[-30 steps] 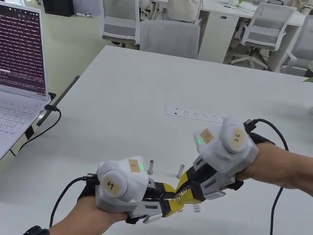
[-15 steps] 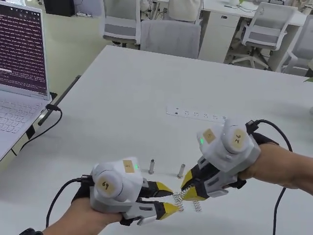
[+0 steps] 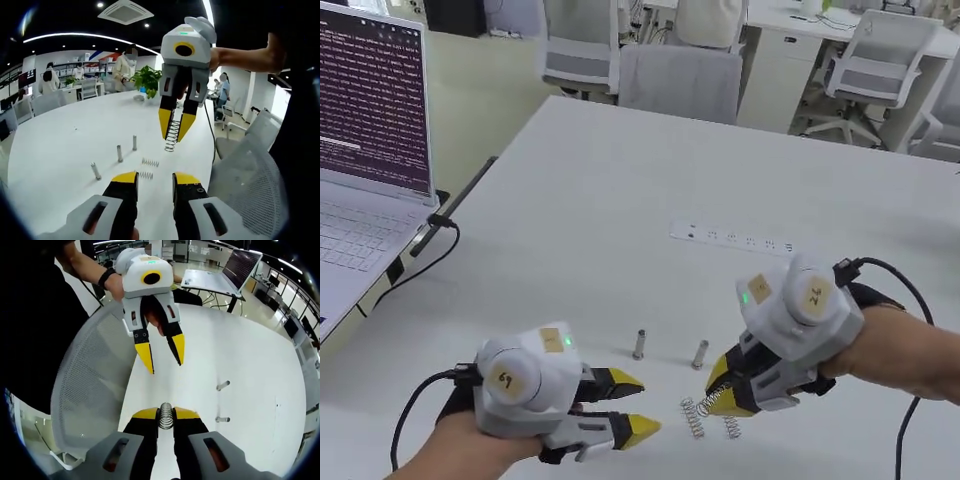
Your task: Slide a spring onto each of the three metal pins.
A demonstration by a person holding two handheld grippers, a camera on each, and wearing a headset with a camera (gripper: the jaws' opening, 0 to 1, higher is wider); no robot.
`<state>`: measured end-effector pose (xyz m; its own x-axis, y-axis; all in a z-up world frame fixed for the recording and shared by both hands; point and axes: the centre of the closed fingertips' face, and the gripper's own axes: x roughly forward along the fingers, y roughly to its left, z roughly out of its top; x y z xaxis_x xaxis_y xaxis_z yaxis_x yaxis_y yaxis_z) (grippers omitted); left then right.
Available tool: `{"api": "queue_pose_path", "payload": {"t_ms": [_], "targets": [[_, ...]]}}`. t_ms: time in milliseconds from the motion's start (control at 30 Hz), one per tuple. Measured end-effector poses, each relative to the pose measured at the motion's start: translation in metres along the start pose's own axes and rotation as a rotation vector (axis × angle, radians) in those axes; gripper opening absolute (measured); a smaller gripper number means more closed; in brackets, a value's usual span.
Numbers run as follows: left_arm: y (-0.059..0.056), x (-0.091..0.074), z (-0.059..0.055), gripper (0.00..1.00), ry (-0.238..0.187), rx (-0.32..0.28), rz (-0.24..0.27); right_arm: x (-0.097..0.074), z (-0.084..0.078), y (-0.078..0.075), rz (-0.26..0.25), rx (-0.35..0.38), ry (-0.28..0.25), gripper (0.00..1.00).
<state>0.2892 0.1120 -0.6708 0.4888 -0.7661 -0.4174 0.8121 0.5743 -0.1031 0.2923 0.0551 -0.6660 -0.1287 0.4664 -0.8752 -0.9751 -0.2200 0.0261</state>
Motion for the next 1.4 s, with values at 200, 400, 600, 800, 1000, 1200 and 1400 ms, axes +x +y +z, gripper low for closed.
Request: {"api": "queue_pose_path", "payload": {"t_ms": [200, 400, 600, 800, 1000, 1200, 1400], "targets": [[0.01, -0.01, -0.009, 0.25, 0.006, -0.023, 0.036, 0.0, -0.004, -0.005, -0.02, 0.017, 0.006, 0.08], [0.018, -0.023, -0.018, 0.27, 0.014, -0.046, 0.071, 0.004, -0.01, -0.009, -0.03, 0.025, 0.02, 0.08], [0.024, -0.035, -0.031, 0.29, 0.024, -0.076, 0.103, 0.01, -0.015, -0.01, -0.03, 0.033, 0.027, 0.08], [0.035, -0.05, -0.038, 0.3, 0.017, -0.111, 0.156, 0.016, -0.019, -0.012, -0.025, 0.046, 0.033, 0.08], [0.043, -0.061, -0.043, 0.32, 0.016, -0.129, 0.191, 0.02, -0.018, -0.018, -0.028, 0.053, 0.034, 0.08], [0.05, -0.07, -0.048, 0.34, 0.018, -0.143, 0.218, 0.024, -0.013, -0.025, -0.033, 0.053, 0.034, 0.08], [0.054, -0.077, -0.054, 0.36, 0.017, -0.16, 0.24, 0.03, -0.009, -0.032, -0.034, 0.058, 0.036, 0.08]]}}
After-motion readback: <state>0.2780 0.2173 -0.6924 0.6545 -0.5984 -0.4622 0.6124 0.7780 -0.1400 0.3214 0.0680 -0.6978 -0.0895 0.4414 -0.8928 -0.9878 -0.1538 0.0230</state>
